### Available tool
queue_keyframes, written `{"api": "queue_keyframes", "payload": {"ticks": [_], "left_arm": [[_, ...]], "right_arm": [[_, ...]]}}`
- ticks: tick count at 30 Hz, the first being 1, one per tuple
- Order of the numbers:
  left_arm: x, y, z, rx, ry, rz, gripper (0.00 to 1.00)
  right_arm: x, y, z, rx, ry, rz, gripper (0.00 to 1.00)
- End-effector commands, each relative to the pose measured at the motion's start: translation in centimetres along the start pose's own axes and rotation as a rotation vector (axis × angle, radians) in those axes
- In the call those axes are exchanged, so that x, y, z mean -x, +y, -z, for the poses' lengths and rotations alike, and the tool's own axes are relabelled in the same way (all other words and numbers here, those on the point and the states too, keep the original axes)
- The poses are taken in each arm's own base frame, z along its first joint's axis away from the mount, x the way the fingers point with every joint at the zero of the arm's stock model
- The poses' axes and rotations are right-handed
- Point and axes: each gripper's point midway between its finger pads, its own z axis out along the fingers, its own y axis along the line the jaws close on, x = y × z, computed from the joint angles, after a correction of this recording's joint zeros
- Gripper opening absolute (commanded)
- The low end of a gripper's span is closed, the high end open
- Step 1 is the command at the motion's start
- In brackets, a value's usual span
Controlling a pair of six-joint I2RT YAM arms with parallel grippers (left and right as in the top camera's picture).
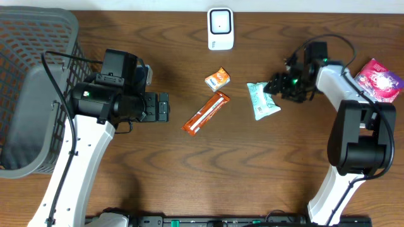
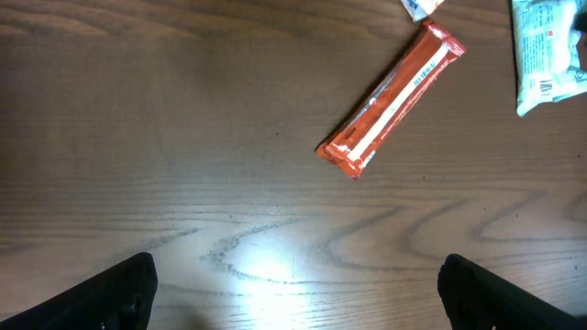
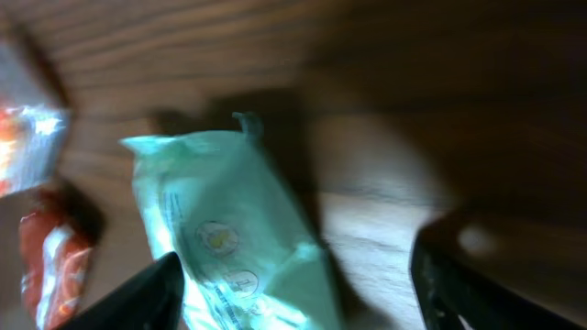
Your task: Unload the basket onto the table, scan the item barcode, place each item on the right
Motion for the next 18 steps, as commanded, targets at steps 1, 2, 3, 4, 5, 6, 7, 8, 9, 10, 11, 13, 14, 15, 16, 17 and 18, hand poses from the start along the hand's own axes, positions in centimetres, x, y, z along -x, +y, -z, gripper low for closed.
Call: {"api": "queue_keyframes", "payload": {"ticks": [1,2,3,4,5,6,7,8,9,10,11,13,14,15,16,17,18], "left_arm": [[0.0,0.3,-0.1,0.012,0.001,0.006,0.98],[0.0,0.3,-0.1,0.011,0.001,0.006,0.98],[0.0,0.3,-0.1,0.011,0.001,0.006,0.98],[0.0,0.3,-0.1,0.011,0.001,0.006,0.98],[0.0,0.3,-0.1,0.011,0.001,0.006,0.98],[0.0,0.3,-0.1,0.012,0.001,0.006,0.98],[0.0,0.3,-0.1,0.011,0.001,0.006,0.98],[0.0,0.3,-0.1,0.011,0.001,0.006,0.98],[0.0,0.3,-0.1,0.011,0.001,0.006,0.98],[0.0,0.3,-0.1,0.011,0.001,0.006,0.98],[0.0,0.3,-0.1,0.011,0.001,0.006,0.98],[0.0,0.3,-0.1,0.011,0.001,0.006,0.98],[0.0,0.3,-0.1,0.011,0.001,0.006,0.98],[0.0,0.3,-0.1,0.011,0.001,0.006,0.98],[0.0,0.3,-0.1,0.012,0.001,0.006,0.98],[0.0,0.3,-0.1,0.011,0.001,0.006,0.98],[0.0,0.3,-0.1,0.011,0.001,0.006,0.98]], "right_arm": [[-1.7,1.5,-1.4,0.109,0.027,0.023,0.8],[-1.9,1.4,-1.6,0.108,0.03,0.015,0.8],[-2.2,1.3,-1.8,0.107,0.033,0.011,0.79],[-2.4,1.1,-2.0,0.106,0.035,0.005,0.72],[-2.6,0.9,-2.2,0.103,0.035,0.002,0.68],[-2.8,0.9,-2.3,0.103,0.035,0.001,0.64],[-3.2,0.6,-2.7,0.103,0.039,-0.001,0.53],[-3.4,0.5,-2.8,0.102,0.041,-0.006,0.44],[-3.5,0.5,-2.9,0.102,0.042,-0.01,0.39],[-3.6,0.4,-2.9,0.102,0.045,-0.018,0.27],[-3.7,0.4,-2.9,0.101,0.045,-0.02,0.11],[-3.4,0.7,-2.6,0.11,0.041,-0.03,0.01],[-2.9,1.0,-2.0,0.112,0.032,-0.028,0.01],[-2.4,1.4,-1.4,0.113,0.02,-0.023,0.01],[-1.3,2.2,-0.2,0.115,-0.009,-0.012,0.01],[-0.6,2.3,0.6,0.093,-0.032,-0.02,0.01],[0.4,2.2,1.9,0.039,-0.067,-0.044,0.01]]}}
